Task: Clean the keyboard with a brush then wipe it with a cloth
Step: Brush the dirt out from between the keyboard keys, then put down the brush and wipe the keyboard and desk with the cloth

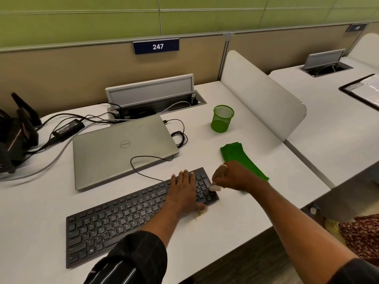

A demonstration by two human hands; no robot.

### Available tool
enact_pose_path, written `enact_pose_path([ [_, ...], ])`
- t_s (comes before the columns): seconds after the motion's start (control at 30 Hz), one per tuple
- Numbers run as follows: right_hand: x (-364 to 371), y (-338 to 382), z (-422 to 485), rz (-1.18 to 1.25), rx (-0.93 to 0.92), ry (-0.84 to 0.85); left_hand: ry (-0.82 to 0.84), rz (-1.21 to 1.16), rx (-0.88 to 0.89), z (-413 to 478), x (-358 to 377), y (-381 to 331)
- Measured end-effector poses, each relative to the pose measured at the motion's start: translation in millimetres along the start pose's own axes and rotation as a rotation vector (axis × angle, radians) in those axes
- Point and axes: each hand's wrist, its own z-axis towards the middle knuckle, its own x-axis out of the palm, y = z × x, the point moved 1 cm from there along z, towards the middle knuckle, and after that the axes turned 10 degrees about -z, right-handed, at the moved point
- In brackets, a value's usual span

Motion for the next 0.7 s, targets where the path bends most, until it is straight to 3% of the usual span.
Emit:
enact_pose_path([
  [0.1, 0, 4, -4, 0.081, -0.002, 0.13, 0.005, 0.005, -0.002, 0, -1, -1],
  [0.17, 1, 3, -4, -0.03, -0.003, 0.196, 0.008, 0.001, 0.001, 0, -2, -2],
  [0.3, 0, 0, -2, -0.217, -0.046, 0.129, 0.017, -0.005, -0.005, -1, -1, -1],
  [0.43, 3, 9, 2, -0.112, -0.073, 0.087, 0.017, -0.006, -0.008, 0, -1, -2],
  [0.53, 4, 11, 3, -0.195, -0.086, 0.106, 0.026, 0.004, -0.003, 1, -2, -3],
  [0.6, 5, 7, 6, -0.183, -0.091, 0.018, 0.023, -0.014, 0.007, 1, -3, -3],
  [0.7, 6, 5, 8, -0.064, -0.179, -0.279, -0.106, -0.192, 0.101, 5, -13, -9],
])
